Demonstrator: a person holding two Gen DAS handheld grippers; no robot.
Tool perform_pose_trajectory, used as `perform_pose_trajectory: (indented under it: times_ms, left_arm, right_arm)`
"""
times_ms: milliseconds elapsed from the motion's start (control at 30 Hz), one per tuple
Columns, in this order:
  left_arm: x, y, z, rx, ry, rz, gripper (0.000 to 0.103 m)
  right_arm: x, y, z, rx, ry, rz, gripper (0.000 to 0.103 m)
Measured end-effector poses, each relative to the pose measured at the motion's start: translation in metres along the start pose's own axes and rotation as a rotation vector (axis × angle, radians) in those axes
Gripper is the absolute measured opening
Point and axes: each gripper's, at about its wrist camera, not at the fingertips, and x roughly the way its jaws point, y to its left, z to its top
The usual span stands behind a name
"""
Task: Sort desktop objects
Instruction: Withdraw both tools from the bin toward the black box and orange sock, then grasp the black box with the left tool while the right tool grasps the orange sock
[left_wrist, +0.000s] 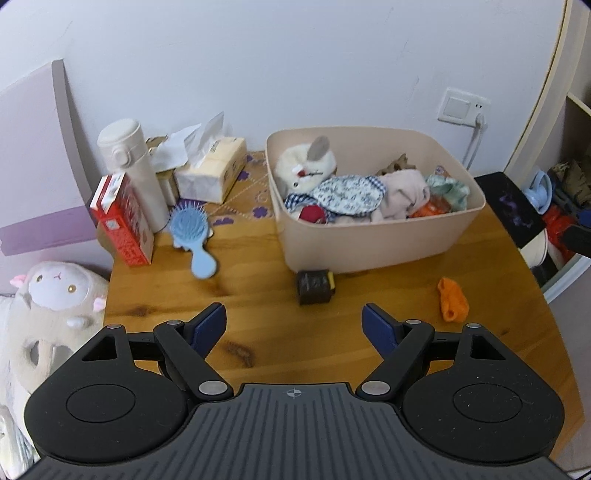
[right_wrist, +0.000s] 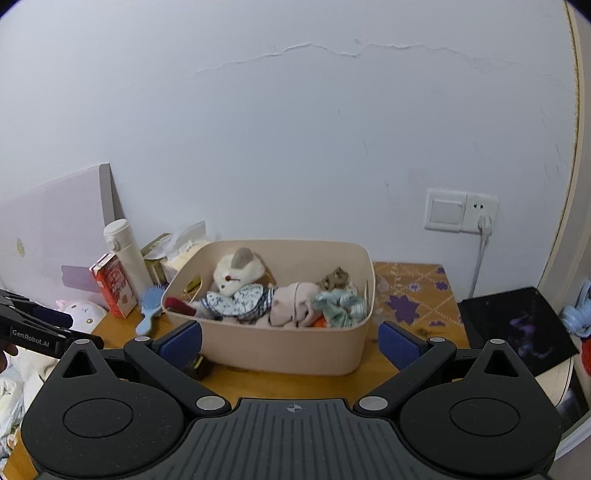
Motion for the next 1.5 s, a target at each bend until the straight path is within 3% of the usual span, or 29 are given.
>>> perform_pose_trajectory:
  times_ms: [367, 733, 1267, 1500]
  left_arm:
    - [0.023, 0.000, -0.029, 0.009, 0.018, -0.016, 0.082]
    - [0.062, -0.015, -0.043, 0.028, 0.063, -0.028, 0.082]
    - [0.128, -0.028, -0.038, 0.007, 0.083, -0.007, 0.082]
    - [0.150, -0.028, -0.032, -0.012, 0.074, -0.010, 0.082]
  right_arm:
    - [0.000, -0.012, -0.053, 0.026, -0.009, -0.028, 0.103]
    - [0.031, -0.024, -0.098, 0.026, 0.041, -0.047, 0.103]
    - [0.090, -0.043, -0.124, 0.012, 0.133, -0.045, 0.103]
    - [0.113, -0.036, -0.128, -0.032, 0.131, -0.042, 0.103]
